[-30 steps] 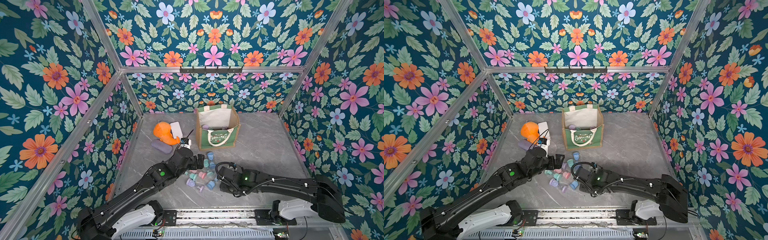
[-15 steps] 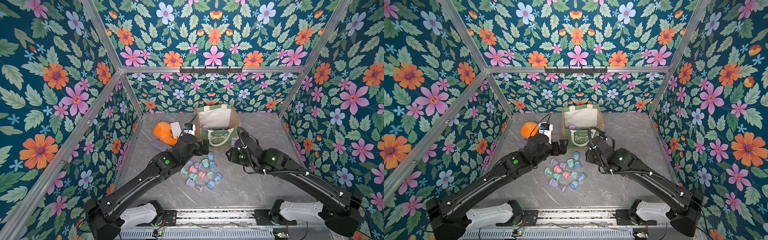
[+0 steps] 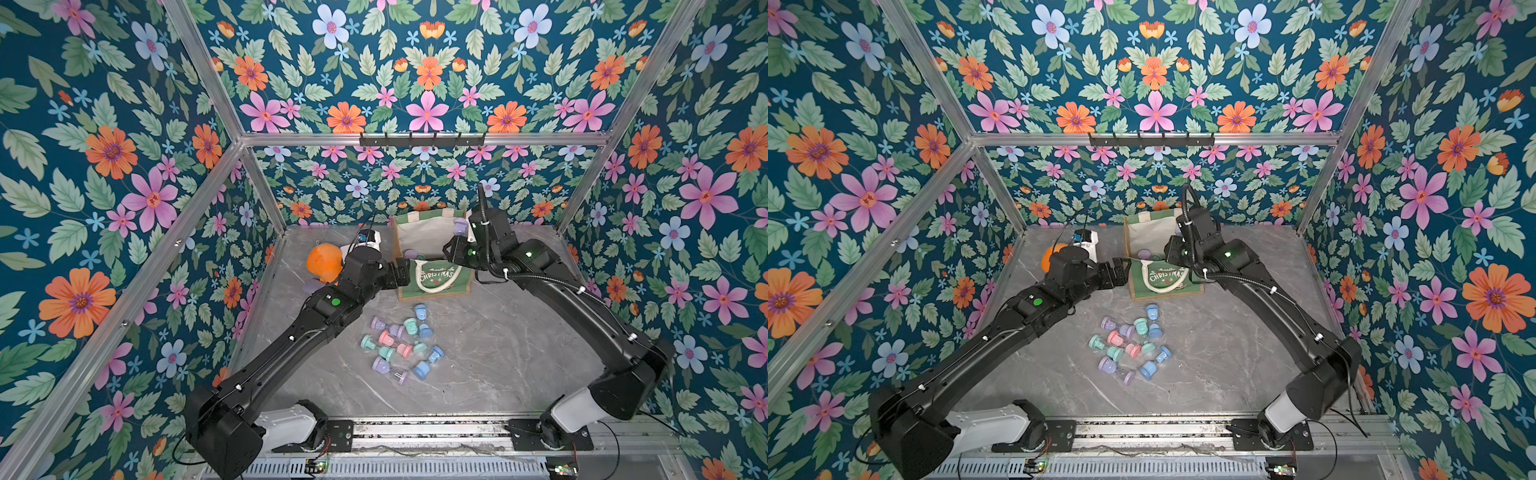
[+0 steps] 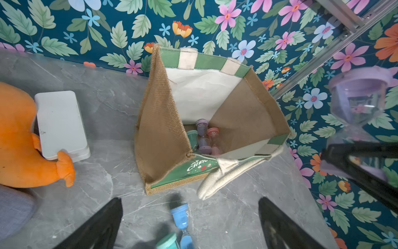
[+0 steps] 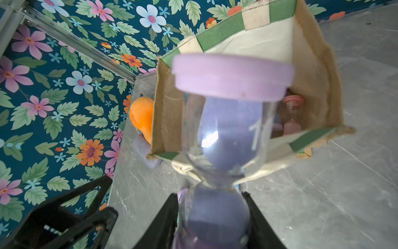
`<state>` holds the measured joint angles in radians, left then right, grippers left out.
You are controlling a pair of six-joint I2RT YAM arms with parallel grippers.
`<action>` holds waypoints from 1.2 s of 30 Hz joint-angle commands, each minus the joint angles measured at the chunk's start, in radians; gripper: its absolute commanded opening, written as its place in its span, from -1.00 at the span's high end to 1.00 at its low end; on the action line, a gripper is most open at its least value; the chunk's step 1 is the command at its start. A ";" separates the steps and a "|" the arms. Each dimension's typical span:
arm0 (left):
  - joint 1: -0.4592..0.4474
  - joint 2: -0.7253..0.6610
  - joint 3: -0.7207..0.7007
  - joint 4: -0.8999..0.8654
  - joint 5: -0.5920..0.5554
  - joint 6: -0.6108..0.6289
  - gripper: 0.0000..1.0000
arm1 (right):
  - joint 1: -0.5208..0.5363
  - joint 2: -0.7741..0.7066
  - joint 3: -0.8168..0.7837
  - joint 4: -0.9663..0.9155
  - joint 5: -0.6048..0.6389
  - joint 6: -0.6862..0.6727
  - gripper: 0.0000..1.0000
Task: Put the hourglass into the canvas bag
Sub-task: Place the hourglass in the canvas bag.
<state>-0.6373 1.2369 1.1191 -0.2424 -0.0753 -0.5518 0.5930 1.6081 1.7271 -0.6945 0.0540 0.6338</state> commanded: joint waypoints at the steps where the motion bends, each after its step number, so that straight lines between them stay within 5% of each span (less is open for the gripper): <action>1: 0.022 0.015 -0.001 0.053 0.054 -0.008 -1.00 | -0.019 0.104 0.069 0.015 -0.029 -0.043 0.53; 16: 0.115 0.090 -0.030 0.119 0.137 -0.028 -1.00 | -0.074 0.540 0.427 -0.078 -0.079 -0.070 0.55; 36: 0.145 0.099 -0.059 0.147 0.174 -0.046 -1.00 | -0.074 0.734 0.444 -0.070 -0.062 -0.065 0.51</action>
<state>-0.4946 1.3418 1.0622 -0.1200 0.0986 -0.5953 0.5179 2.3421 2.1799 -0.7803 -0.0254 0.5724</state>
